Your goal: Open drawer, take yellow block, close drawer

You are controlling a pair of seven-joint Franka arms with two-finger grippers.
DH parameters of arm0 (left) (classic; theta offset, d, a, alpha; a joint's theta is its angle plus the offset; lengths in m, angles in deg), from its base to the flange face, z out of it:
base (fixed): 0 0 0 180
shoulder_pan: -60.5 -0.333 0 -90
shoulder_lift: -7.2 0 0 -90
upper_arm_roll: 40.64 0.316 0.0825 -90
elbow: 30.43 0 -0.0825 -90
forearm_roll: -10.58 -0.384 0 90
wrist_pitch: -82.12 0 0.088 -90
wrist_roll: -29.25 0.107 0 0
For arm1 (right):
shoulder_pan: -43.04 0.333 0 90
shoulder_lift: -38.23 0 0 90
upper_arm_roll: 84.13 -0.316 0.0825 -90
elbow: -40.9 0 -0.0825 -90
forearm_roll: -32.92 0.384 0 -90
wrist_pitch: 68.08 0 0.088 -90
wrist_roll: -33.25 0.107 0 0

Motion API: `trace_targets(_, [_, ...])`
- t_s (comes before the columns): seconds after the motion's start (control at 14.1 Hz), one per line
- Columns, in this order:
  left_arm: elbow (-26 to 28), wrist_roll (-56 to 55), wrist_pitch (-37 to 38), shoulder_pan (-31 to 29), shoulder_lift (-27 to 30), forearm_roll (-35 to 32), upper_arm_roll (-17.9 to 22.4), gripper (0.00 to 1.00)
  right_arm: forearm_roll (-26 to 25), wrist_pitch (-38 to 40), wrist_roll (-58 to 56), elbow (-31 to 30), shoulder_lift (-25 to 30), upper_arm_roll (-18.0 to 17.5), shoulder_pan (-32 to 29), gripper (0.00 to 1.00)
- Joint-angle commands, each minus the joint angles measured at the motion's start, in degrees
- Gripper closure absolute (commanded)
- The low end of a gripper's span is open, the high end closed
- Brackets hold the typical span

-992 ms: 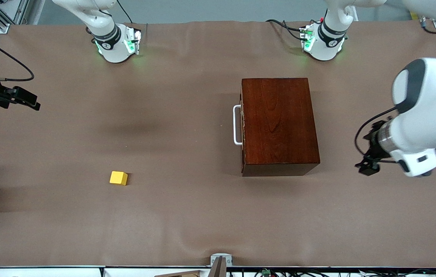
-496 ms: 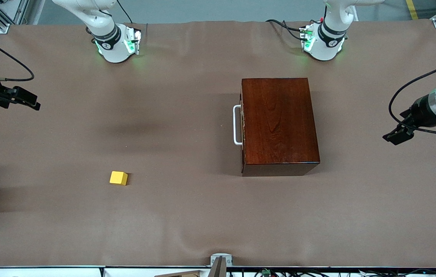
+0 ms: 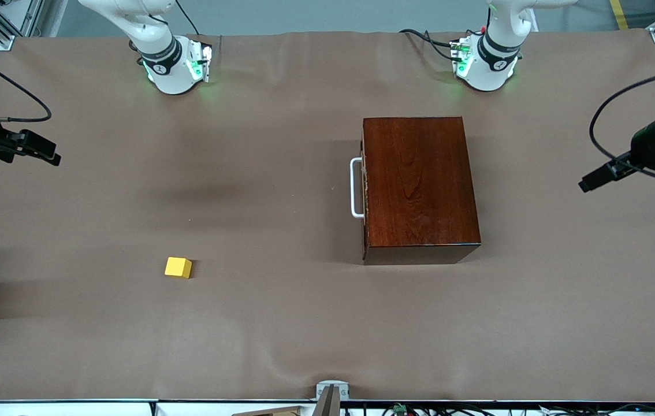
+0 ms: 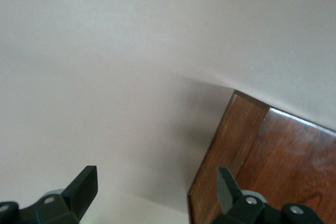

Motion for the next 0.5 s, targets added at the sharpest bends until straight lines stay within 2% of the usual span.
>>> trace_targets(0.0, [1.8, 7.7, 0.5, -0.4, 3.4, 1.0, -0.2, 0.00, -0.1, 0.3, -0.5, -0.2, 0.7, -0.8, -1.0, 0.00])
trace_targets(0.43, [2.2, 21.6, 4.1, -0.3, 6.3, 0.2, 0.0, 0.00, -0.1, 0.3, -0.5, -0.3, 0.7, -0.8, -1.2, 0.00])
